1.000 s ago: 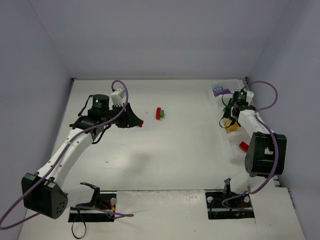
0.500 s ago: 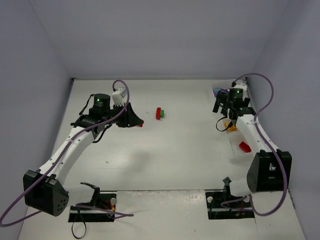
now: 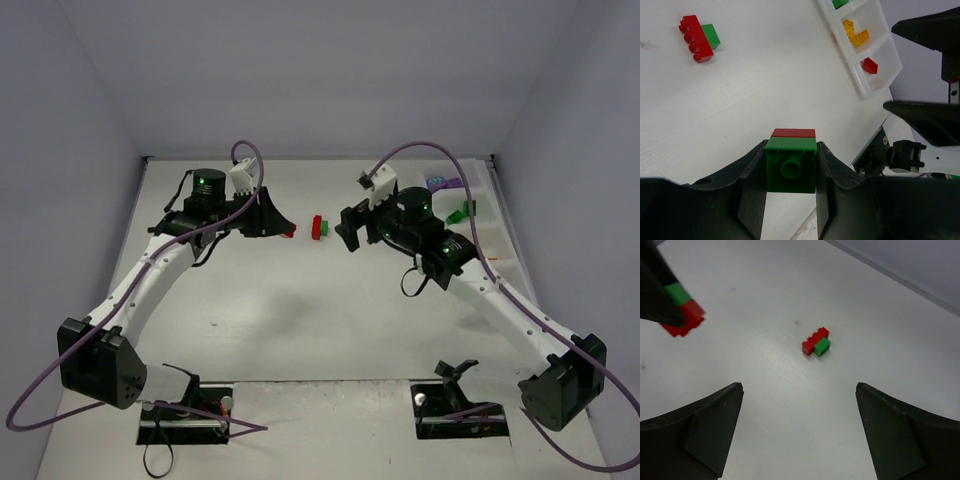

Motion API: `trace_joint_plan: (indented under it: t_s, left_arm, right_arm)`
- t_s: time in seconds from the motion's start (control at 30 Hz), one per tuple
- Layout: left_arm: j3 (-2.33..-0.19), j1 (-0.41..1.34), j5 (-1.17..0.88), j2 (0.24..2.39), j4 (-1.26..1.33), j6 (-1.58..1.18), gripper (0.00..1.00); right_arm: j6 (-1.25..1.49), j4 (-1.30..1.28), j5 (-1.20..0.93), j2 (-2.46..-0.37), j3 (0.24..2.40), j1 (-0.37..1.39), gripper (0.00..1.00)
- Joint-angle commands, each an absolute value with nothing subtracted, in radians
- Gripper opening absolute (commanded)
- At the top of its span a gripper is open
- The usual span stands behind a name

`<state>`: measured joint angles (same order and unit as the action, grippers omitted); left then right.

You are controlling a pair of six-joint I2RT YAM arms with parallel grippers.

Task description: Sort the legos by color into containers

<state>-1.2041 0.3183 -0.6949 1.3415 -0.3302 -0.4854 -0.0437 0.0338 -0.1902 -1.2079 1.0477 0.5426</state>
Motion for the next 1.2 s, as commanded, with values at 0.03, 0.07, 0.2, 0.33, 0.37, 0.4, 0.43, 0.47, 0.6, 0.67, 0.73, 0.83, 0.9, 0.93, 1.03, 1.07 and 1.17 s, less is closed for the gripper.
trace_joint_plan:
  t_s: [0.03, 0.07, 0.2, 0.33, 0.37, 0.4, 0.43, 0.47, 0.6, 0.67, 0.73, 0.83, 0.9, 0.93, 1.03, 1.07, 1.17]
  left_arm:
    - [-1.252, 0.314, -0.776, 1.347, -0.23, -0.563, 0.0]
    - [-1.252, 0.316, -0.784, 1.35, -0.219, -0.572, 0.0]
    - [-1.259, 0.325, -0.792, 1.351, -0.206, -0.6, 0.0]
    - [-1.267, 0.327, -0.799, 1.353, -0.195, -0.623, 0.0]
    - [-1.269, 0.325, -0.801, 1.351, -0.192, -0.626, 0.0]
    - [-1.27, 0.325, -0.802, 1.351, -0.192, -0.632, 0.0]
    - [-1.272, 0.327, -0.802, 1.351, -0.192, -0.634, 0.0]
    - [-1.273, 0.327, -0.804, 1.35, -0.192, -0.637, 0.0]
    - [-1.278, 0.331, -0.819, 1.344, -0.196, -0.65, 0.0]
    - [-1.276, 0.334, -0.822, 1.336, -0.199, -0.652, 0.0]
    - [-1.275, 0.337, -0.825, 1.328, -0.202, -0.652, 0.0]
    - [-1.273, 0.345, -0.827, 1.316, -0.212, -0.65, 0.0]
    - [-1.273, 0.347, -0.825, 1.31, -0.219, -0.646, 0.0]
    - [-1.272, 0.35, -0.824, 1.307, -0.224, -0.644, 0.0]
    - [-1.273, 0.35, -0.821, 1.296, -0.227, -0.644, 0.0]
    - [-1.273, 0.351, -0.819, 1.296, -0.229, -0.643, 0.0]
    - [-1.276, 0.351, -0.821, 1.295, -0.235, -0.641, 0.0]
  right_arm:
    - [-0.123, 0.164, -0.29, -1.223, 1.127, 0.633, 0.92]
    - [-0.133, 0.184, -0.296, -1.226, 1.137, 0.649, 0.92]
    - [-0.16, 0.207, -0.328, -1.262, 1.163, 0.695, 0.89]
    - [-0.175, 0.219, -0.37, -1.298, 1.192, 0.729, 0.83]
    - [-0.181, 0.219, -0.38, -1.304, 1.196, 0.741, 0.83]
    - [-0.19, 0.219, -0.382, -1.316, 1.204, 0.747, 0.83]
    - [-0.196, 0.219, -0.385, -1.321, 1.207, 0.753, 0.83]
    - [-0.199, 0.219, -0.388, -1.325, 1.21, 0.761, 0.83]
    - [-0.213, 0.219, -0.402, -1.35, 1.226, 0.767, 0.8]
    - [-0.221, 0.219, -0.405, -1.358, 1.233, 0.767, 0.79]
    - [-0.233, 0.219, -0.408, -1.371, 1.238, 0.77, 0.78]
    - [-0.242, 0.219, -0.417, -1.39, 1.244, 0.769, 0.74]
    - [-0.248, 0.219, -0.425, -1.399, 1.25, 0.77, 0.73]
    - [-0.25, 0.218, -0.428, -1.404, 1.253, 0.77, 0.73]
    - [-0.258, 0.213, -0.433, -1.417, 1.259, 0.77, 0.71]
    - [-0.258, 0.213, -0.433, -1.423, 1.259, 0.77, 0.69]
    - [-0.259, 0.213, -0.44, -1.427, 1.262, 0.769, 0.62]
